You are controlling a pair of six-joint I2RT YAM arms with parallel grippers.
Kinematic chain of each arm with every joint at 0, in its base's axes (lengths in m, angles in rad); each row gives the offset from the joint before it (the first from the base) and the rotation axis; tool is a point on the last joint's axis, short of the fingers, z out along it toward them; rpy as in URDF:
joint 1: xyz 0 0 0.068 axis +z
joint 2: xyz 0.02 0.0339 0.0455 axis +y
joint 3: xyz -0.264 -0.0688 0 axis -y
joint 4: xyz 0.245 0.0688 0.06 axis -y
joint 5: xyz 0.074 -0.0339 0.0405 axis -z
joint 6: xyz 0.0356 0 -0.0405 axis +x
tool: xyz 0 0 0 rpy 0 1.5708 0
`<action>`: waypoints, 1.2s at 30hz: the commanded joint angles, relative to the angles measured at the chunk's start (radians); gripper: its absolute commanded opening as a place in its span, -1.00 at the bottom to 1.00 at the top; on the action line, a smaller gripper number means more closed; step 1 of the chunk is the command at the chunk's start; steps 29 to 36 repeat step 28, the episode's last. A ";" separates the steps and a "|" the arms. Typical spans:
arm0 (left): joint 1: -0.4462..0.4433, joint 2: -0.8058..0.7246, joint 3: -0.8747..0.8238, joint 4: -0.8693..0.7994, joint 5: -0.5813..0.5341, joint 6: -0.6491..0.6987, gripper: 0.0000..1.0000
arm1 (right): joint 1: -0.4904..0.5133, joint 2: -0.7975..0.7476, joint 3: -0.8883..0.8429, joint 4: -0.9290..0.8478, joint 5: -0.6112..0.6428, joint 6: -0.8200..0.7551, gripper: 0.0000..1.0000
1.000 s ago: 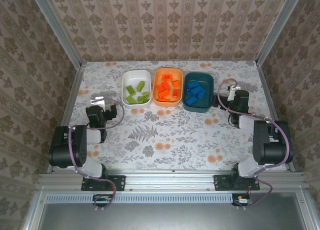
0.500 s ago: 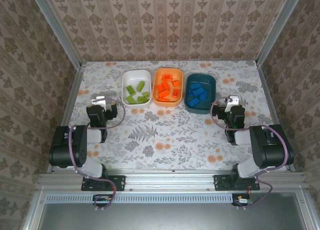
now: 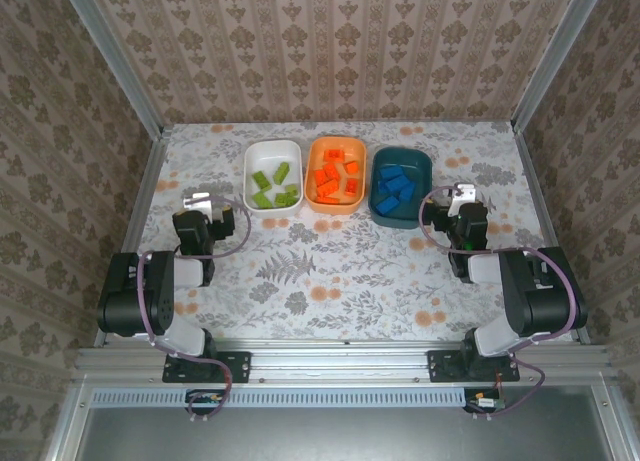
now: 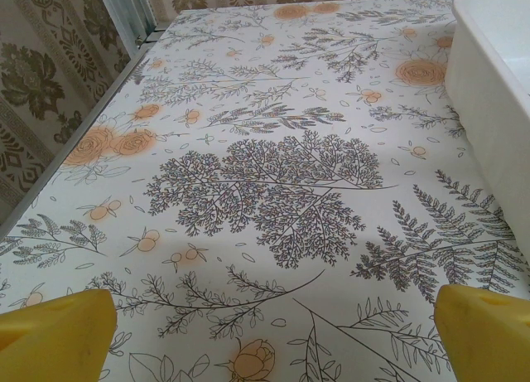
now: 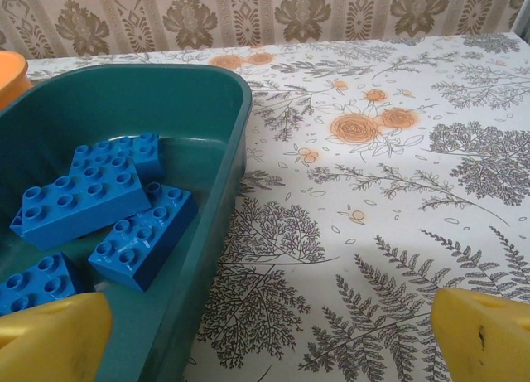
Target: Sort the legos into containers by color
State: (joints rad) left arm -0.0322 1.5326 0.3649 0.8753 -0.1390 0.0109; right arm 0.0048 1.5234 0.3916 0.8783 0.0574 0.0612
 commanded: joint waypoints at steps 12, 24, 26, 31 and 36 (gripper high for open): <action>-0.004 0.007 0.022 0.022 -0.011 0.018 1.00 | 0.013 0.008 0.012 -0.012 0.034 -0.018 1.00; -0.004 0.007 0.022 0.022 -0.012 0.018 1.00 | 0.014 0.011 0.022 -0.030 0.010 -0.028 1.00; -0.003 0.008 0.022 0.022 -0.013 0.019 1.00 | 0.014 0.010 0.017 -0.023 0.010 -0.029 1.00; -0.004 0.008 0.021 0.021 -0.013 0.019 0.99 | 0.014 0.008 0.015 -0.019 0.010 -0.029 1.00; -0.004 0.008 0.021 0.021 -0.013 0.019 0.99 | 0.014 0.008 0.015 -0.019 0.010 -0.029 1.00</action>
